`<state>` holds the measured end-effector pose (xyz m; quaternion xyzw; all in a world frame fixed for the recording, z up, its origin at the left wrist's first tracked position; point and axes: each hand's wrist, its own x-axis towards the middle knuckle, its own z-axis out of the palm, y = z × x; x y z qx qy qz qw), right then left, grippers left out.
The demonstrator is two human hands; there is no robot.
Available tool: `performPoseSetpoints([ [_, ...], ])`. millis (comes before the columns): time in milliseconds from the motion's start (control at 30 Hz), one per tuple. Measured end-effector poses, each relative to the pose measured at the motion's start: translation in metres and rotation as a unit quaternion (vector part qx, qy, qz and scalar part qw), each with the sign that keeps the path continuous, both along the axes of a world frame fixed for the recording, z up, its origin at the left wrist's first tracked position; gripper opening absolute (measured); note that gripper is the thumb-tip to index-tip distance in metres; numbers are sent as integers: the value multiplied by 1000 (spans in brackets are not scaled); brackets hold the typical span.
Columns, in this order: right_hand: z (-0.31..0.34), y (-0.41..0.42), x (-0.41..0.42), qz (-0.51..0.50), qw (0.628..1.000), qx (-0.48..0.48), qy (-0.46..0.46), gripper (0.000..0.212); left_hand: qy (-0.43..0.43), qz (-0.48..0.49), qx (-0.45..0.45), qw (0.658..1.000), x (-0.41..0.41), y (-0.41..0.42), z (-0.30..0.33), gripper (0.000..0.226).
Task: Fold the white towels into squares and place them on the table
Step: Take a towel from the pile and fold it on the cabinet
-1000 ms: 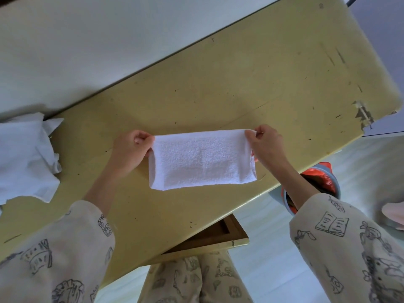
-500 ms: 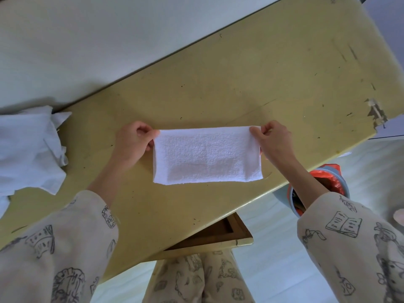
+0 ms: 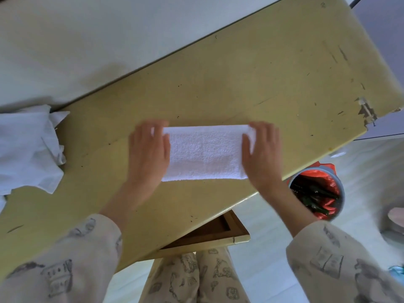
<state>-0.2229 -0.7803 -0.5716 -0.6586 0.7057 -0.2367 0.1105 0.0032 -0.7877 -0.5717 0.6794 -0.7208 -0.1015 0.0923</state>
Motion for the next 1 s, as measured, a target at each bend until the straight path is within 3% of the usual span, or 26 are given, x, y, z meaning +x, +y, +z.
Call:
performPoseSetpoints([
  [133,-25,23,38,141,989,21,40,36,-26,-101,6,995,-20,24,-29,34],
  [633,-59,16,10,138,964,101,203,64,-75,-109,35,991,-4,23,-55,51],
  [1000,-55,14,13,132,957,135,221,70,-85,-94,52,991,-5,21,-53,76],
])
